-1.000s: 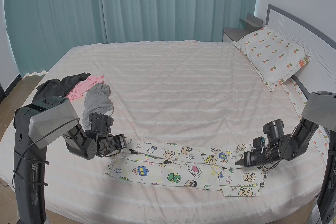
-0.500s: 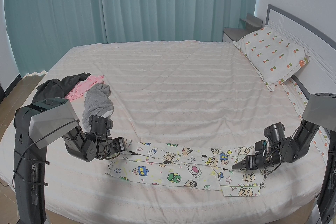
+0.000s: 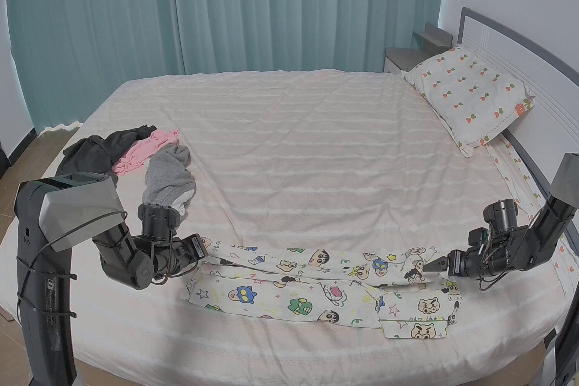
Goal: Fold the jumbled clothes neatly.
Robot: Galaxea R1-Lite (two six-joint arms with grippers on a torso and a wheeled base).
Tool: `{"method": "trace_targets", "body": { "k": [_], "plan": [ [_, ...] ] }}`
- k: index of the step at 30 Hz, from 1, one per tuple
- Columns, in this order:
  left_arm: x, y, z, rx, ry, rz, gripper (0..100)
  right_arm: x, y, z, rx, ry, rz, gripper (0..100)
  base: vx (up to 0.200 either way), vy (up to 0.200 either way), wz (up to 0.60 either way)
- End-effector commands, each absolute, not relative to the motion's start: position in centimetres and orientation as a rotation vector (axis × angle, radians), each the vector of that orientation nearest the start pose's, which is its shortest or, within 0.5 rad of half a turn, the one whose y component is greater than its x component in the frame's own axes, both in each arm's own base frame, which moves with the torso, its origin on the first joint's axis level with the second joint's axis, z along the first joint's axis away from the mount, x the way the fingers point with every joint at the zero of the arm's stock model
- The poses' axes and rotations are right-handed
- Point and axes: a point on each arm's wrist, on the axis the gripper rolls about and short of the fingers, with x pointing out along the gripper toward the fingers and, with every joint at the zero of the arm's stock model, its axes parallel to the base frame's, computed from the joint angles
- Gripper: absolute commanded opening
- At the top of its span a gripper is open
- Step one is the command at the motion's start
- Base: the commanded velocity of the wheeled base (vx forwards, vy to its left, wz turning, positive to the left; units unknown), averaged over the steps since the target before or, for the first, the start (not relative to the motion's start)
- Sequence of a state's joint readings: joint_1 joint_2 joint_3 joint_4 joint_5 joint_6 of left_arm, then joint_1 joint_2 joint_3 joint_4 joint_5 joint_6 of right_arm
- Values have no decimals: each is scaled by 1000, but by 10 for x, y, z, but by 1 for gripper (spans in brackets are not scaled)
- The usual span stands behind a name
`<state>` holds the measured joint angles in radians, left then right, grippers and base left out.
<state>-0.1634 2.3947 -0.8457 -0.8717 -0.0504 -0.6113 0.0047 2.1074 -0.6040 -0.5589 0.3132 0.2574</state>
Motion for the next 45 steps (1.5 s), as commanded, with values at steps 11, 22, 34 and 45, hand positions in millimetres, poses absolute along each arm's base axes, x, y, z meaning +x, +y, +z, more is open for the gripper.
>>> {"method": "trace_targets", "body": {
  "k": [11,22,34,45],
  "plan": [
    [368,-67,-26,-599,701,-36,0,293,17,38,365,883,217,100,0,0,0],
    [356,-60,-34,-486,736,-41,100,295,49,61,397,832,297,100,0,0,0],
    [339,-29,19,-699,650,-11,100,314,83,40,480,911,342,100,0,0,0],
    [276,-35,12,-1007,824,-37,100,337,102,9,458,963,358,100,0,0,0]
  ]
}}
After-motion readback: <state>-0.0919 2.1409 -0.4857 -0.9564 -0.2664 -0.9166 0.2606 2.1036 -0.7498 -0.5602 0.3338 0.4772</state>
